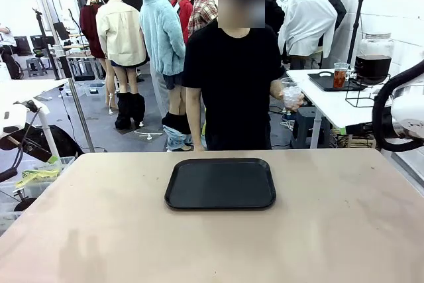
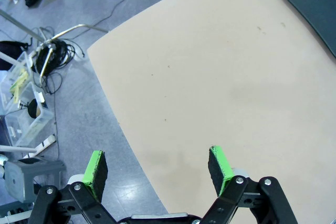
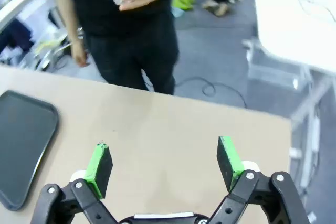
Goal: Pour the drink into the iced cup.
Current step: Open the gripper to release the iced cup you were holding.
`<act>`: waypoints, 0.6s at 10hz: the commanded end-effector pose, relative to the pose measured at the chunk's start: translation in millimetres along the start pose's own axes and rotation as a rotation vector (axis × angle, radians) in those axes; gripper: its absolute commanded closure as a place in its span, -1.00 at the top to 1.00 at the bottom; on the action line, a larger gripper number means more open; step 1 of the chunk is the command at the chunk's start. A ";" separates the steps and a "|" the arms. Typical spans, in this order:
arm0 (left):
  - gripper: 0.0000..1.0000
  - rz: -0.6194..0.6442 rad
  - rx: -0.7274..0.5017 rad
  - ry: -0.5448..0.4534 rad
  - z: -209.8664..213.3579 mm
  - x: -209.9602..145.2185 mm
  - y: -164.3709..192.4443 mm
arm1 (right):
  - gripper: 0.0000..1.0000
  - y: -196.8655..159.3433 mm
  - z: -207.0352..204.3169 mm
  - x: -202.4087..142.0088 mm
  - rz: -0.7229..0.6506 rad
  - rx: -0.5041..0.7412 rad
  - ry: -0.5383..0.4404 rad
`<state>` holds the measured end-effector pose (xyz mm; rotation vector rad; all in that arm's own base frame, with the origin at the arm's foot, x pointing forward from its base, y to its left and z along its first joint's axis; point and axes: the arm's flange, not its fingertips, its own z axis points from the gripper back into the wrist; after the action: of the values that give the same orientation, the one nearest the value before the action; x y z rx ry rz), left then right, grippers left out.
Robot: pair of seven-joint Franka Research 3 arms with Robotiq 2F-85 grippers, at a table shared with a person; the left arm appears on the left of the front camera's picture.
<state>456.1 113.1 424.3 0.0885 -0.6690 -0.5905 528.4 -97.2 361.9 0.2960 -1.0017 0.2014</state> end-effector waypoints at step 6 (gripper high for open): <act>1.00 -0.001 0.009 -0.002 1.4 0.1 0.1 | 1.00 -0.9 9.1 -1.7 -0.088 -0.142 0.056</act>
<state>456.1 113.1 424.3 0.0885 -0.6690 -0.5904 520.7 -99.6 364.8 0.2024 -0.9387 0.0607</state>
